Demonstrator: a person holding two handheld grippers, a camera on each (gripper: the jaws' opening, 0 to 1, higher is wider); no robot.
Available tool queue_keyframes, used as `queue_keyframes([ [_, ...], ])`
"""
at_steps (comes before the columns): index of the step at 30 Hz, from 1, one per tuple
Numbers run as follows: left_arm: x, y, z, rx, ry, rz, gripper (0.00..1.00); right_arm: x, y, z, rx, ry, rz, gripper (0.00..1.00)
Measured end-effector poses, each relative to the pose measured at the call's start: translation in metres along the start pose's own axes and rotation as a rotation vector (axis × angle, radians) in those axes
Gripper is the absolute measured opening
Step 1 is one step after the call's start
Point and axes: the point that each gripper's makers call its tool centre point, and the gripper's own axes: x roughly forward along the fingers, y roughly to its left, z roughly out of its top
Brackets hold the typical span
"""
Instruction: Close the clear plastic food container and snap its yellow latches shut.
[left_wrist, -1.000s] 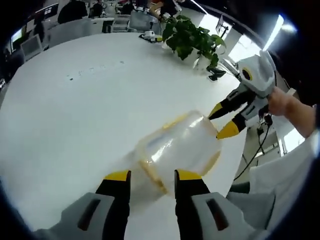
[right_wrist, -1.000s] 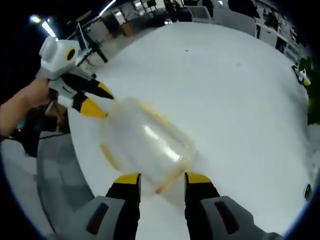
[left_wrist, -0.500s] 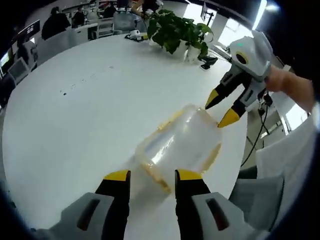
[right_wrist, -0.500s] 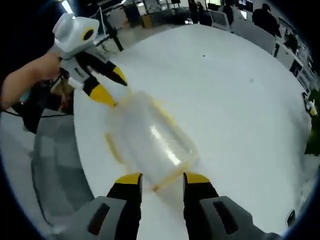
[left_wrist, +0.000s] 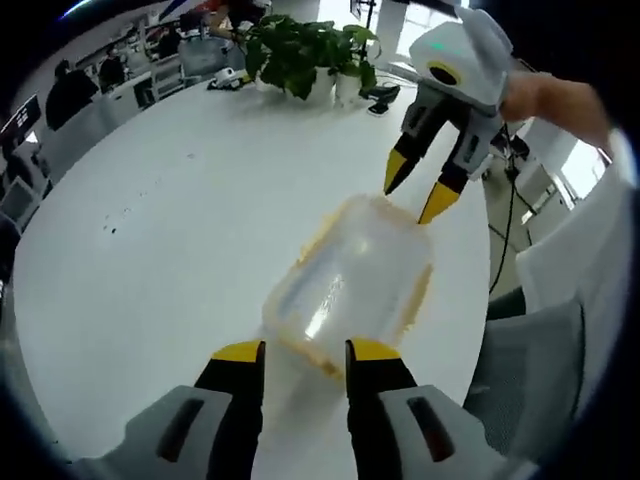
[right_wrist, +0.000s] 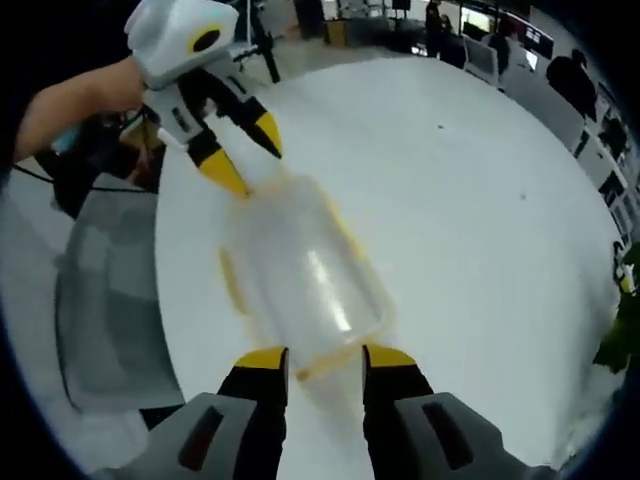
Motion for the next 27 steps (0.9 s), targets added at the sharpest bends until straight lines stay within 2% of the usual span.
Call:
queue_keyframes([
  [3, 0.0, 0.0, 0.001, 0.061, 0.021, 0.019, 0.27, 0.001, 0.0, 0.0, -0.024, 0.011, -0.005, 0.27],
  [11, 0.004, -0.012, 0.011, 0.16, -0.001, -0.009, 0.27, 0.002, 0.001, 0.004, -0.126, 0.031, -0.015, 0.25],
  [19, 0.008, -0.02, 0.015, 0.211, 0.0, -0.028, 0.27, 0.005, 0.006, 0.011, -0.121, 0.008, 0.009, 0.25],
  [27, 0.008, -0.023, 0.024, 0.216, -0.037, -0.038, 0.27, 0.008, 0.008, 0.014, -0.149, 0.002, 0.007, 0.26],
])
